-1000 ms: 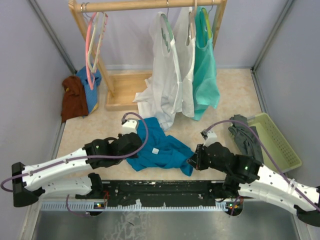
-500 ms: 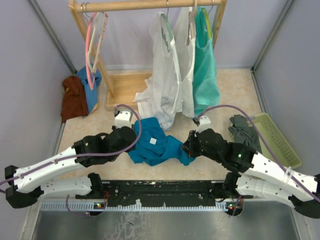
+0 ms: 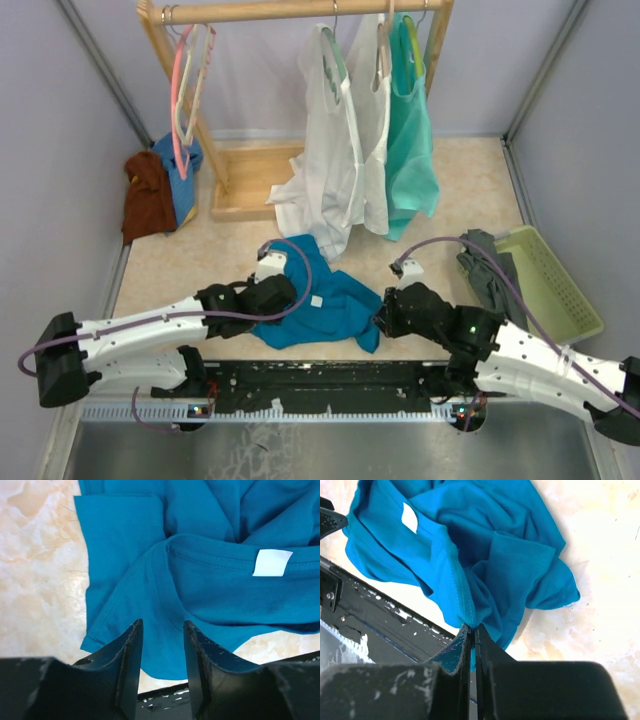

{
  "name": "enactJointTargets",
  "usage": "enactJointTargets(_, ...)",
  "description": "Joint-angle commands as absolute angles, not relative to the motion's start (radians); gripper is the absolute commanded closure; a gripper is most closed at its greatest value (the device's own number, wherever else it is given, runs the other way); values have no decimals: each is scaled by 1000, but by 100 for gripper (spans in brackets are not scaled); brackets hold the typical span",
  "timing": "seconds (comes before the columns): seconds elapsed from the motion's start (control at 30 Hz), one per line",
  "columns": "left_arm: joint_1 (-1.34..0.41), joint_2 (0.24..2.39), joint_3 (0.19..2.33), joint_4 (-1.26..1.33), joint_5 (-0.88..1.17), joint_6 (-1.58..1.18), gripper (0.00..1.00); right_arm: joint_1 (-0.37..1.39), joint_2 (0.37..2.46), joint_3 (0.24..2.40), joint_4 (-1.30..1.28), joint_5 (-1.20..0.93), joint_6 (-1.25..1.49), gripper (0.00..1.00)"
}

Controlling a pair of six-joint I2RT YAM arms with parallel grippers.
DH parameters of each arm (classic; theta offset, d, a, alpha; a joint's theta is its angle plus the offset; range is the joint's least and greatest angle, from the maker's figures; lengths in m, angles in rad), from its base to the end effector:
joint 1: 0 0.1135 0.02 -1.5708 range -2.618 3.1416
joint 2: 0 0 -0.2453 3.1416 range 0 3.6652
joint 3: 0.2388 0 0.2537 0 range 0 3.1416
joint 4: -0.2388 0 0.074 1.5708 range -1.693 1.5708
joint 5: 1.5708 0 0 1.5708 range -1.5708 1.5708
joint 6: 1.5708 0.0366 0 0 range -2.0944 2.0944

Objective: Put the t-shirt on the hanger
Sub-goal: Pick up the T-shirt from the center of the board.

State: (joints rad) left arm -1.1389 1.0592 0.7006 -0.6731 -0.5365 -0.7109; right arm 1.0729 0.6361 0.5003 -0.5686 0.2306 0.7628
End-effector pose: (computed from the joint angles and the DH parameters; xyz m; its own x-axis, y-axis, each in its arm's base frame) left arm 0.1032 -0.1792 0.2066 -0.7099 0.2003 -0.6752 0.2739 0.9618 -0.0026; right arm 0.0831 0.1353 0.2143 -0.7571 0.0157 -0.6531 -0.3445 0.8398 0.4195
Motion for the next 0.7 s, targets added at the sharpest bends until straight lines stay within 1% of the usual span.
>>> enactJointTargets(0.0, -1135, 1123, 739, -610, -484, -741, 55, 1078, 577, 433, -531, 213, 829, 100)
enactJointTargets(0.27, -1128, 1215, 790, -577, -547, -713, 47, 1079, 575, 405, -502, 204, 841, 100)
enactJointTargets(0.4, -1067, 1243, 775, -536, -538, -680, 44, 1078, 588, 407, -491, 201, 835, 100)
enactJointTargets(0.47, -1029, 1249, 760, -506, -519, -658, 44, 1078, 591, 405, -489, 201, 833, 100)
enactJointTargets(0.57, -989, 1260, 757, -492, -505, -632, 48, 1078, 587, 406, -488, 198, 832, 100)
enactJointTargets(0.63, -977, 1263, 761, -494, -505, -623, 53, 1077, 584, 406, -490, 199, 830, 100)
enactJointTargets(0.67, -974, 1263, 761, -494, -501, -620, 57, 1078, 582, 407, -492, 201, 831, 100)
